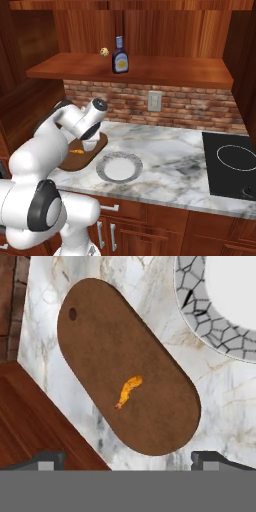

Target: Pick the shrimp from the plate and place it on the cutting board. Then pick the condiment bottle from the cabinet and place it next to the cutting board.

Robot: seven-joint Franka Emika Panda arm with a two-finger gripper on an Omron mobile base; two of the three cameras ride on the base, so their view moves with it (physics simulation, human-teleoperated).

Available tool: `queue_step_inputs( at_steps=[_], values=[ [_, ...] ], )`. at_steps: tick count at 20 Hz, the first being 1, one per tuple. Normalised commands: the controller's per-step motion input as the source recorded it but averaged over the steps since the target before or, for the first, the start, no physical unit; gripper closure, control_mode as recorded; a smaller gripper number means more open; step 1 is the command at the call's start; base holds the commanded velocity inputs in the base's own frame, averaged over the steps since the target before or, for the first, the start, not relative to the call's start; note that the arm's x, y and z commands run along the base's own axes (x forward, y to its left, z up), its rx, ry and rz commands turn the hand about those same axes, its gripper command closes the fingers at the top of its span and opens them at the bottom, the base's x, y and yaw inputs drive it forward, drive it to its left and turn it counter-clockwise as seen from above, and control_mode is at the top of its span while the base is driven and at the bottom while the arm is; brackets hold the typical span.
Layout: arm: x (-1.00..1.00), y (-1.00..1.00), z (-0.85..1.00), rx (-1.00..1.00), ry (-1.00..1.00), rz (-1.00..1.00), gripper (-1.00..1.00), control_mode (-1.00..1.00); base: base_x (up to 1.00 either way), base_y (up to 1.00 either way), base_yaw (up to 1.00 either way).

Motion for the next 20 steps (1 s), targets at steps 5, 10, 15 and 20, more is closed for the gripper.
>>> queue_step_inputs(
  at_steps=[5,10,15,20],
  values=[
    [-0.11,-0.07,0.16,0.12,0.0,-0.02,-1.0,-1.0,0.0,0.0,0.0],
    [-0.13,-0.11,0.19,0.16,0.01,-0.02,-1.0,-1.0,0.0,0.0,0.0],
    [-0.13,-0.14,0.15,0.17,0.05,-0.01,-1.0,-1.0,0.0,0.0,0.0],
    [-0.11,-0.14,0.03,0.18,0.11,-0.02,-1.0,-1.0,0.0,0.0,0.0]
  ],
)
